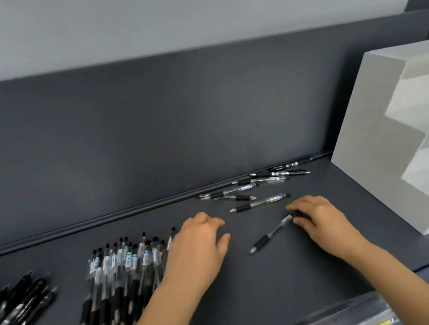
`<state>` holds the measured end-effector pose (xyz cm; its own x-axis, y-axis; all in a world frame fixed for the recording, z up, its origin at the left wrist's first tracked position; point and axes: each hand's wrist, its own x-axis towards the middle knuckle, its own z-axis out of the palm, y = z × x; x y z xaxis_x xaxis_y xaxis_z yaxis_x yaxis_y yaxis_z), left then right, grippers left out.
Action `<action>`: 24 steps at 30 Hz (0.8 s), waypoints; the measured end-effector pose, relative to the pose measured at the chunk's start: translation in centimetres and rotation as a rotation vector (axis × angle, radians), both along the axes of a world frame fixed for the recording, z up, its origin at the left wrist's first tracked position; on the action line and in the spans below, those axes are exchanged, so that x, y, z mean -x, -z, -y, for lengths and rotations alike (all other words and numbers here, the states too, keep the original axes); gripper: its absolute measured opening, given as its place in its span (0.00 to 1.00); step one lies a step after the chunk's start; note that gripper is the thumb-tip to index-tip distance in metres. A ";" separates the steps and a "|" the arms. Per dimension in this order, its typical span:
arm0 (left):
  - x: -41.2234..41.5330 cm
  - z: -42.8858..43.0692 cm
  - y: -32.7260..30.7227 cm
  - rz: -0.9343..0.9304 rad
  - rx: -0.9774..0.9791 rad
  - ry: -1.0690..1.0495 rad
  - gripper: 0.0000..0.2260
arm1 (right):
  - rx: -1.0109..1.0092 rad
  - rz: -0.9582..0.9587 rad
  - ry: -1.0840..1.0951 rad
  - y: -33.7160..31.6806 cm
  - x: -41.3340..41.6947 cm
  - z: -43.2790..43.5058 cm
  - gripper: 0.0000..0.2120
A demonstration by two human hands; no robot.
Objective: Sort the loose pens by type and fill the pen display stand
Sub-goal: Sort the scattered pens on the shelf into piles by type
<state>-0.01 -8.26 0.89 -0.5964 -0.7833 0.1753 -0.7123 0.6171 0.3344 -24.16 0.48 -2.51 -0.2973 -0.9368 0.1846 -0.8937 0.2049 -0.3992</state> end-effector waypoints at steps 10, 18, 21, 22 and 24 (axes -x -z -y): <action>7.8 3.1 2.7 0.181 -0.019 0.064 0.18 | -0.012 0.055 -0.062 0.8 0.7 -0.1 0.15; 8.3 2.9 3.3 0.118 -0.042 0.033 0.12 | -0.003 0.074 -0.037 1.0 1.0 0.2 0.10; 7.3 2.3 2.7 0.081 -0.074 0.009 0.11 | -0.025 0.068 -0.027 0.8 1.0 0.4 0.07; 6.8 2.1 2.3 0.060 -0.076 -0.005 0.11 | -0.031 0.087 -0.022 0.6 1.1 0.5 0.06; 5.6 1.6 1.3 0.007 -0.062 -0.039 0.10 | -0.035 0.145 -0.025 0.1 1.1 0.7 0.04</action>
<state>-5.60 -9.89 -0.42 -0.5665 -0.8149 0.1221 -0.7374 0.5675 0.3662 -25.25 -0.20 -2.59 -0.2954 -0.9492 0.1087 -0.8322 0.1997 -0.5173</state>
